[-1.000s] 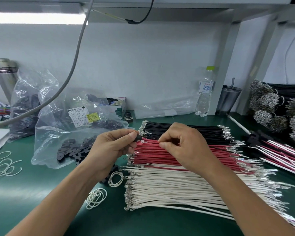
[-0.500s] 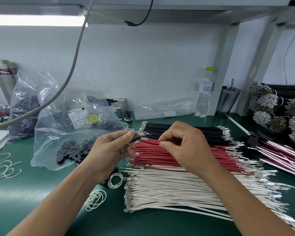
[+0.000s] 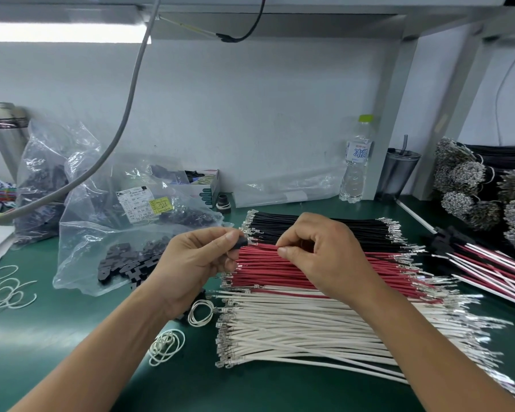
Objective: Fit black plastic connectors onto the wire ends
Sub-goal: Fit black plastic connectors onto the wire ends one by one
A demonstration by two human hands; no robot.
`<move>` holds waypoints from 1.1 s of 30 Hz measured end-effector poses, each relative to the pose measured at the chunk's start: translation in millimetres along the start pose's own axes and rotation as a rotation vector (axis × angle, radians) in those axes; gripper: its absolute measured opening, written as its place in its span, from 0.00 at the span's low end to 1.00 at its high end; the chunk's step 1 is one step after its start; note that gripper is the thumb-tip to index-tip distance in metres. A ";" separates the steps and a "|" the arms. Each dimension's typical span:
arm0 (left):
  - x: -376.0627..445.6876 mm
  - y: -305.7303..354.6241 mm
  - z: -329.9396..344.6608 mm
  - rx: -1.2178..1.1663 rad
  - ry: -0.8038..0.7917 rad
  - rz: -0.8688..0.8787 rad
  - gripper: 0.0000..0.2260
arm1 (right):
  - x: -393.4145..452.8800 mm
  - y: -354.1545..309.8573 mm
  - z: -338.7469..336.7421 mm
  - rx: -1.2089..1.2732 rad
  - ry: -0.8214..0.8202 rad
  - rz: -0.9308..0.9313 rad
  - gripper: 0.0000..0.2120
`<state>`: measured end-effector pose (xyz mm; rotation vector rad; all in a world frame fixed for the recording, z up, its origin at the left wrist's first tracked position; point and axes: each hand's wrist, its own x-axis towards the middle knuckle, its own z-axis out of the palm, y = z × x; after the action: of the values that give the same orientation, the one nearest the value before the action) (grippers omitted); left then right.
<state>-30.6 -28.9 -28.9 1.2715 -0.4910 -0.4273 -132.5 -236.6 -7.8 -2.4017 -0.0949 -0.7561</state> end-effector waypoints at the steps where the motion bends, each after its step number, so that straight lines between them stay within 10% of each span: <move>1: -1.1 0.4 0.6 0.039 0.004 0.013 0.14 | 0.4 -0.1 -0.5 -0.002 -0.011 0.009 0.06; 9: -4.4 2.7 5.8 0.075 0.032 0.033 0.14 | -3.8 -10.1 13.3 -0.121 -0.031 -0.098 0.03; 17: -7.8 1.6 5.2 0.724 0.074 0.317 0.09 | -2.3 -1.9 11.1 -0.143 -0.005 -0.019 0.03; 33: -5.3 1.0 7.4 0.560 0.057 0.262 0.11 | -7.0 -18.8 -4.3 -0.394 0.048 -0.229 0.04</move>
<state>-39.1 -31.5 -26.9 1.7222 -0.7498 -0.0254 -144.9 -223.1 1.2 -2.7744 -0.2222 -1.0167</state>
